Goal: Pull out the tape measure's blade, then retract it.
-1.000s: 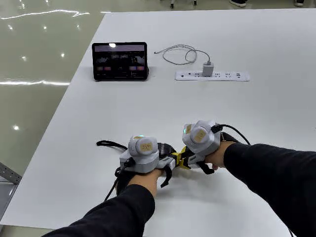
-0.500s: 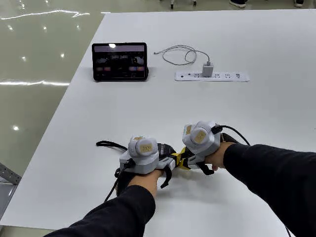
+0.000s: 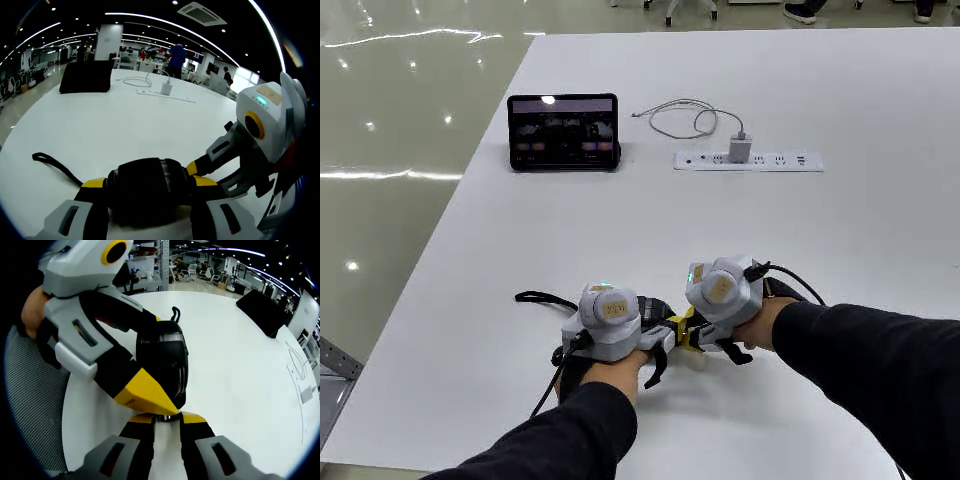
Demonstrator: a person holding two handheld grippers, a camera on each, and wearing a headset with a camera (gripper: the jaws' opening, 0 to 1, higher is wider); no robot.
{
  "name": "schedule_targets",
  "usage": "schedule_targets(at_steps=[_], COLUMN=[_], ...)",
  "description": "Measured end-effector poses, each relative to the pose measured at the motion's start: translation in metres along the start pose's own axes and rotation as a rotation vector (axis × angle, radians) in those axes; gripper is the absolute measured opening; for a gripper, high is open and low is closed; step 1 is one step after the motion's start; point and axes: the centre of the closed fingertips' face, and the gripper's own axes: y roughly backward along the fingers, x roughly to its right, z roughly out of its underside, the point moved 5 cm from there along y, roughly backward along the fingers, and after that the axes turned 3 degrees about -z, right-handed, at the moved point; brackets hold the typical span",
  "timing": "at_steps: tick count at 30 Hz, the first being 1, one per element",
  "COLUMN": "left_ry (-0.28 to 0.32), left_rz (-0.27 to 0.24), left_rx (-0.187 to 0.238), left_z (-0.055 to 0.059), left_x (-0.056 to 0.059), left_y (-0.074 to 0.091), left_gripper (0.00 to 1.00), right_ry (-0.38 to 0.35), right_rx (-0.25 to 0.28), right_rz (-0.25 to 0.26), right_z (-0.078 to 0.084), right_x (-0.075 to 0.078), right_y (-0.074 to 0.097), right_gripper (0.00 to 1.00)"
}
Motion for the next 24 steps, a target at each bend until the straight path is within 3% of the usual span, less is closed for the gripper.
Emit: schedule_targets(at_steps=[1, 6, 9, 11, 17, 24], left_ry=[0.001, 0.000, 0.001, 0.001, 0.005, -0.022], left_rz=[-0.001, -0.004, -0.005, -0.005, -0.007, -0.004], left_rx=[0.001, 0.009, 0.008, 0.007, -0.005, -0.025], left_z=[0.000, 0.000, 0.000, 0.000, 0.000, -0.001], left_x=[0.000, 0.000, 0.000, 0.000, 0.001, -0.001], left_y=[0.000, 0.000, 0.000, 0.000, -0.001, 0.000], left_gripper=[0.62, 0.62, 0.62, 0.62, 0.63, 0.66], right_ry=[-0.024, -0.043, -0.068, -0.080, -0.087, -0.156], right_rx=[0.024, 0.040, 0.060, 0.082, 0.069, 0.059], right_rz=[-0.013, -0.030, -0.012, -0.013, 0.008, -0.012], right_z=[-0.002, -0.002, -0.002, -0.003, 0.002, 0.005], right_x=[-0.002, -0.005, -0.003, -0.002, 0.000, -0.004], right_y=[0.000, 0.005, 0.008, 0.011, 0.013, 0.015], right_gripper=[0.19, 0.29, 0.45, 0.47, 0.56, 0.64])
